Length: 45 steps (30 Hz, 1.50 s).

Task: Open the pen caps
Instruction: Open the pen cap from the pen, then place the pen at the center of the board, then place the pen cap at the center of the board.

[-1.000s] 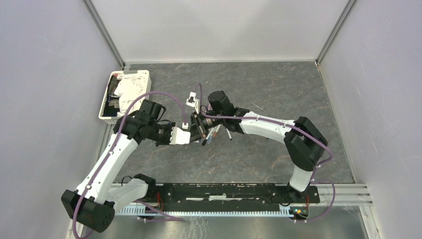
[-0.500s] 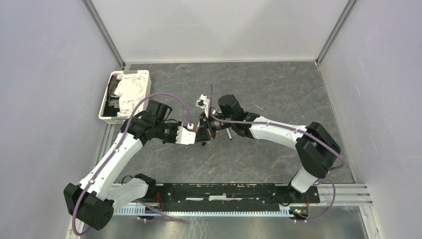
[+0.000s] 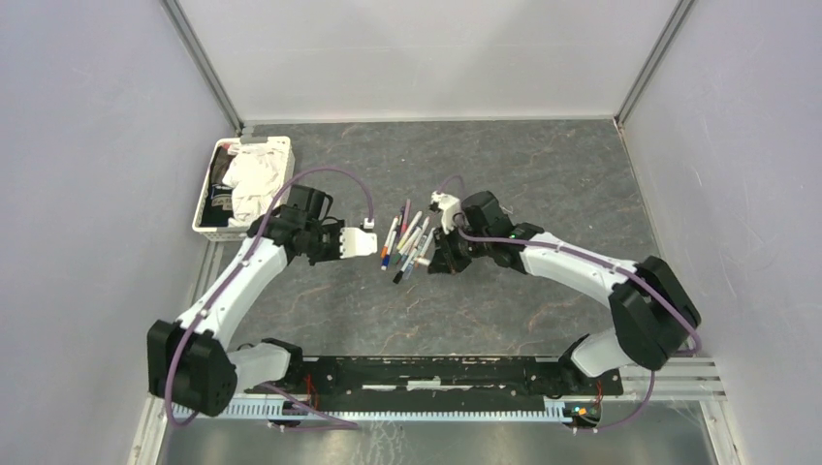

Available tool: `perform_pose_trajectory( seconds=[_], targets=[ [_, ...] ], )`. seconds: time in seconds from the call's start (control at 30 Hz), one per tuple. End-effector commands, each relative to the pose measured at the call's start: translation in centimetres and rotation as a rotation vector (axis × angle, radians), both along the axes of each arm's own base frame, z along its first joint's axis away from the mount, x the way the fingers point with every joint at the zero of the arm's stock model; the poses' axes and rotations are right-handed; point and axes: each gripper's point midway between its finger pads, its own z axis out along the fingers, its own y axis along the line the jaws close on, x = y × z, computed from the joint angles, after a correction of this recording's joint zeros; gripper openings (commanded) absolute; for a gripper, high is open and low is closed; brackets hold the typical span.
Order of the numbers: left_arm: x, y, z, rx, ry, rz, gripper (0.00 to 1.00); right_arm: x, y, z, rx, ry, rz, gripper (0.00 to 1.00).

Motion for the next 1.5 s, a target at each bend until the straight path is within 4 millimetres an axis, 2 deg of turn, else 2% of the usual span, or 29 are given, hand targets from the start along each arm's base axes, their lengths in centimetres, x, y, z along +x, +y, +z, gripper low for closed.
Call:
perform_pose_trajectory(
  seconds=[0.0, 0.2, 0.37, 0.47, 0.53, 0.7, 0.8, 0.93, 1.1, 1.13, 1.17, 1.33, 1.47],
  targets=[
    [2.0, -1.6, -2.3, -0.112, 0.051, 0.126, 0.02, 6.8, -5.9, 0.6, -0.194, -0.283, -0.369, 0.0],
    [4.9, -1.0, -6.1, -0.085, 0.03, 0.213, 0.02, 9.3, -10.6, -1.0, -0.321, -0.385, -0.604, 0.0],
    [6.9, 0.3, -7.9, -0.057, 0.037, 0.309, 0.02, 9.9, -13.2, -3.2, -0.373, -0.371, -0.703, 0.0],
    [7.5, 1.1, -8.7, -0.035, 0.047, 0.352, 0.02, 10.4, -14.1, -4.2, -0.37, -0.366, -0.746, 0.0],
    [7.7, 1.5, -9.2, -0.02, 0.057, 0.38, 0.08, 10.7, -14.7, -4.8, -0.386, -0.365, -0.77, 0.0],
    [6.9, 2.0, -9.7, -0.013, 0.084, 0.404, 0.33, 11.0, -15.8, -6.2, -0.436, -0.353, -0.798, 0.0],
    [6.6, 1.8, -8.9, -0.048, 0.092, 0.411, 0.48, 10.8, -16.8, -7.2, -0.485, -0.342, -0.814, 0.03],
    [6.1, 0.7, -6.6, -0.144, 0.136, 0.393, 0.78, 10.1, -18.1, -8.4, -0.536, -0.324, -0.829, 0.14],
    [6.5, -0.3, -2.8, -0.255, 0.158, 0.409, 0.86, 9.5, -18.9, -8.8, -0.56, -0.313, -0.832, 0.26],
    [6.8, -0.5, -1.6, -0.286, 0.15, 0.41, 0.95, 9.4, -19.0, -8.9, -0.567, -0.311, -0.828, 0.31],
    [6.9, -0.7, -0.7, -0.311, 0.151, 0.408, 0.99, 9.3, -19.2, -9.0, -0.575, -0.307, -0.826, 0.32],
    [6.8, -1.2, 3.0, -0.377, 0.159, 0.437, 1.0, 8.8, -19.7, -9.0, -0.595, -0.303, -0.819, 0.35],
    [6.3, -1.0, 4.8, -0.416, 0.184, 0.466, 1.0, 9.0, -19.6, -8.2, -0.572, -0.312, -0.825, 0.34]
  ],
)
